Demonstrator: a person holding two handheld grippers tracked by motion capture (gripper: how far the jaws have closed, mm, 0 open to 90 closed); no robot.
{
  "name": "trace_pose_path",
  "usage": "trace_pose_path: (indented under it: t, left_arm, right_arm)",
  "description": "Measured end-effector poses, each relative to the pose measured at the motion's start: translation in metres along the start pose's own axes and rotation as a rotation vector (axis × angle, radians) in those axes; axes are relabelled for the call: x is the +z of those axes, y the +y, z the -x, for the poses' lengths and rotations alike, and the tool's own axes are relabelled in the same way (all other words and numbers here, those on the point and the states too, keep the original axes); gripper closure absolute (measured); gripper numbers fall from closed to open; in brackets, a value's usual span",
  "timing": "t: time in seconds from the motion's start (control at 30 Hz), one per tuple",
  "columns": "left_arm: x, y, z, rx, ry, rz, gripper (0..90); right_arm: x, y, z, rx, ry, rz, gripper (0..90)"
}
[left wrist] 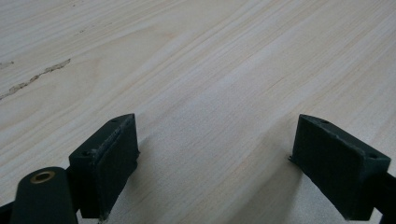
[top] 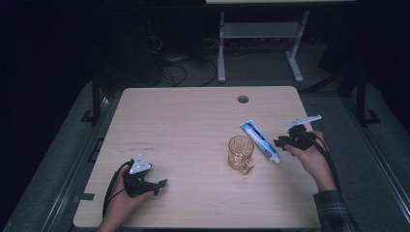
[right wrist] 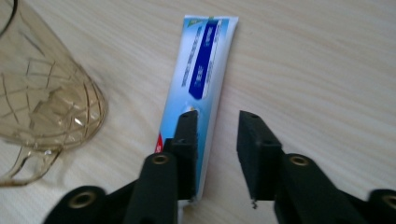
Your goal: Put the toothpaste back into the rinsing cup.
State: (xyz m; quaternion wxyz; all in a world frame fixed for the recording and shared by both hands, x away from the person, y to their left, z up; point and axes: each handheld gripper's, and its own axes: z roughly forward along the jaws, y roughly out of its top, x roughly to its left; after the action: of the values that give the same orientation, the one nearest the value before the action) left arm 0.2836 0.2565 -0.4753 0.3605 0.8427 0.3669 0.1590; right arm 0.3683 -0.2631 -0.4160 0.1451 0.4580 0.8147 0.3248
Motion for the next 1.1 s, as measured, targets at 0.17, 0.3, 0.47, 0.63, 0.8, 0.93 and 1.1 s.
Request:
trace_pose_path:
  t: [0.17,0.3,0.47,0.63,0.8,0.93,1.1]
  left_arm:
    - [0.000,0.000,0.000,0.001,0.000,-0.001,13.2]
    - [0.000,0.000,0.000,0.000,0.000,-0.001,13.2]
    - [0.000,0.000,0.000,0.001,0.000,0.000,13.2]
    - [0.000,0.000,0.000,0.002,0.000,0.000,13.2]
    - [0.000,0.000,0.000,0.003,-0.001,-0.001,13.2]
    - [0.000,0.000,0.000,0.004,-0.002,-0.001,13.2]
    - [0.000,0.000,0.000,0.005,-0.002,-0.001,13.2]
  right_arm:
    - [0.002,0.017,0.000,0.004,-0.017,0.003,55.8]
    - [0.005,0.032,-0.002,0.001,-0.023,-0.002,49.5]
    - [0.016,0.048,-0.001,0.002,-0.026,-0.011,45.9]
    - [0.037,0.060,0.002,0.003,-0.027,-0.028,42.7]
    - [0.053,0.066,0.003,0.016,-0.008,-0.030,41.2]
    - [0.072,0.071,0.001,0.011,-0.005,-0.071,40.1]
    - [0.083,0.073,-0.001,0.007,-0.008,-0.090,40.0]
